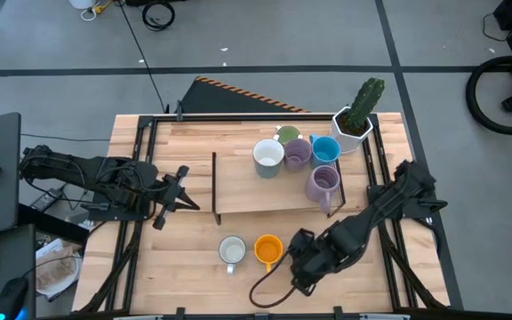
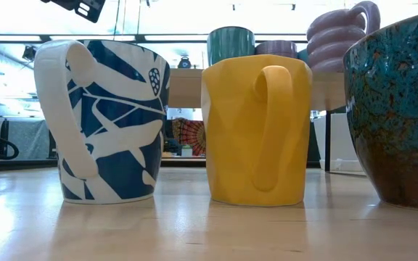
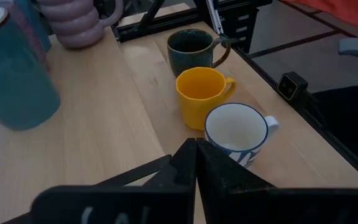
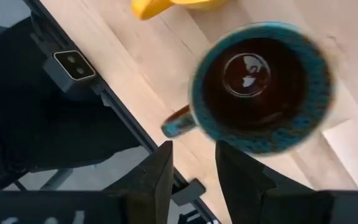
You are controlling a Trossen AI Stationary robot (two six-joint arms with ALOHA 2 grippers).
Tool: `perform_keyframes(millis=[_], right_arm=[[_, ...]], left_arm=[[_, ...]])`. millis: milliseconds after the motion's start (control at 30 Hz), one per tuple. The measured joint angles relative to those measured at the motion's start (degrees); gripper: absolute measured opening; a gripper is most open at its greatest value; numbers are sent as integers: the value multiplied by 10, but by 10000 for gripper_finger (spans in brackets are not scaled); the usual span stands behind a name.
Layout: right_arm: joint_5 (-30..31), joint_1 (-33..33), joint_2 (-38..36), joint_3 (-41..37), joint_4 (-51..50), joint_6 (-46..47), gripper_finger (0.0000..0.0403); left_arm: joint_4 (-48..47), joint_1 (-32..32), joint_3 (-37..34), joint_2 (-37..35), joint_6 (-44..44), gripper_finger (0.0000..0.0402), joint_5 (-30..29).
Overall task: Place coffee mugs
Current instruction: Put the dark blue mug on the shelf
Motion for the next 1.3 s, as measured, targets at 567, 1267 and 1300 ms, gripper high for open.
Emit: perform_keyframes(millis=[567,1267,1300], right_arm=[[12,-1,160,179,-112,-82,99],[20,-1,212,167,-137,-68,212],[21,-1,213,166,-137,-71,206]], left_arm=[[1,0,0,0,0,15,-34],[-1,1,0,0,1,15,-34],[0,1,0,0,1,15,-34]])
